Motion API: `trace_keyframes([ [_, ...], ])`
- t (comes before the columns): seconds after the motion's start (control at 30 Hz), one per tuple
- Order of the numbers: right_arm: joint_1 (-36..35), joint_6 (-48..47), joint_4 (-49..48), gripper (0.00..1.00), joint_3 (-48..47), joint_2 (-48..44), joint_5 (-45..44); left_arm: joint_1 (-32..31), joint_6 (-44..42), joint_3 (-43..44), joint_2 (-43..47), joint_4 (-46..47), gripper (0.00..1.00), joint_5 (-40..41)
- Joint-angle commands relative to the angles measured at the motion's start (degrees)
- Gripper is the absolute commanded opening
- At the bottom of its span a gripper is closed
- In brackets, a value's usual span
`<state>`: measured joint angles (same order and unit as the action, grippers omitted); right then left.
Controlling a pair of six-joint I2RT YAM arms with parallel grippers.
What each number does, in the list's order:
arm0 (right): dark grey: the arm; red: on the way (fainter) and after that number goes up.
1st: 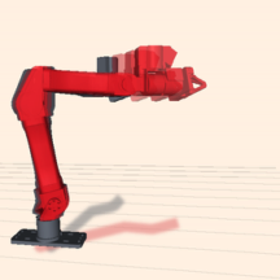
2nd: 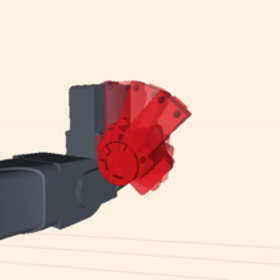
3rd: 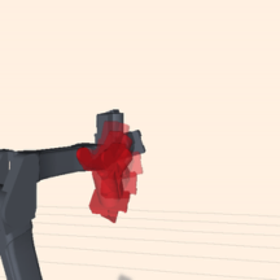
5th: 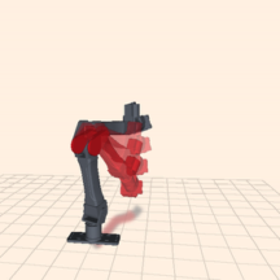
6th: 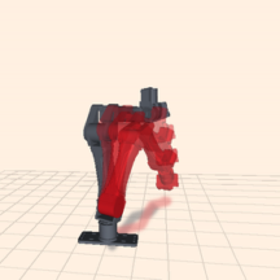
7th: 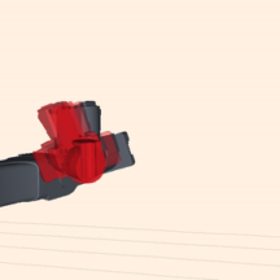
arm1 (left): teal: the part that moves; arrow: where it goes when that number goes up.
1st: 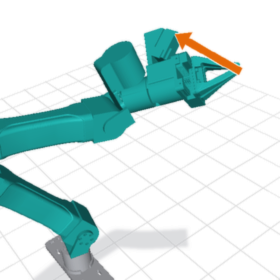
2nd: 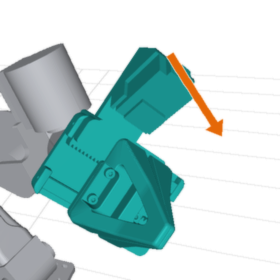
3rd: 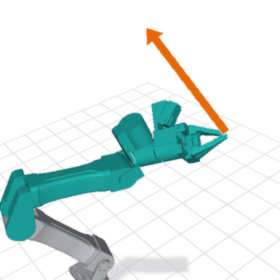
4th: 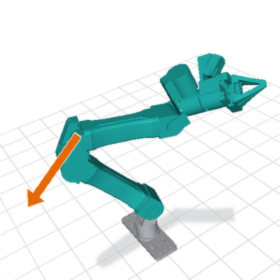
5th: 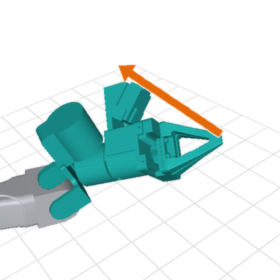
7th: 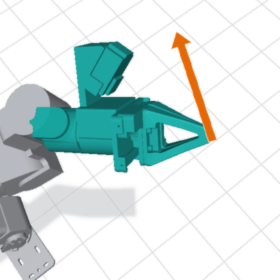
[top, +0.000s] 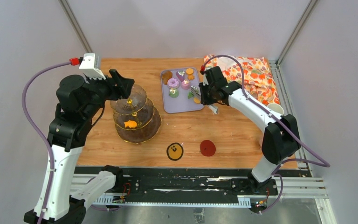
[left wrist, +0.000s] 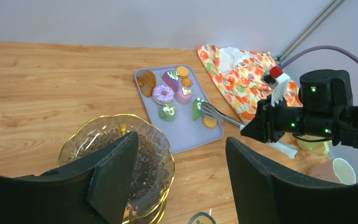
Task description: Serve the afternoon tea
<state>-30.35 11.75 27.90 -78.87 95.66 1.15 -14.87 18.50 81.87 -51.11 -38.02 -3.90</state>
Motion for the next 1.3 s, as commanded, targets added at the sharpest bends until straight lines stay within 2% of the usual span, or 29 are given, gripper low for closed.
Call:
trace_keyframes([
  [0.0, -0.74, 1.29, 1.02, 0.01, 0.98, -2.51, -2.66, -0.33, 0.02, -0.47, 0.95, 1.64, 0.73, -0.41],
  [0.1, -0.88, 3.11, 1.02, 0.06, 1.67, -3.39, -3.32, -0.33, -0.12, -0.54, 1.08, 1.66, 0.73, -0.30],
  [0.23, -2.26, 7.70, -0.33, 0.26, 3.39, -4.71, -5.30, -0.33, 0.15, -0.82, 0.86, 1.96, 0.73, -0.78],
  [0.3, -3.17, 9.85, -2.03, 0.31, 4.75, -5.40, -6.14, -0.33, 0.17, -0.86, 0.75, 2.14, 0.73, -1.00],
  [0.7, -5.91, 14.74, -5.39, 0.35, 3.14, -1.02, -9.02, -0.33, -0.82, -0.74, 0.66, 1.99, 0.73, -0.81],
  [1.27, -7.09, 16.33, -1.24, 0.40, -1.29, 4.23, -17.11, -0.33, -2.78, -1.19, 1.00, 1.20, 0.73, 0.82],
])
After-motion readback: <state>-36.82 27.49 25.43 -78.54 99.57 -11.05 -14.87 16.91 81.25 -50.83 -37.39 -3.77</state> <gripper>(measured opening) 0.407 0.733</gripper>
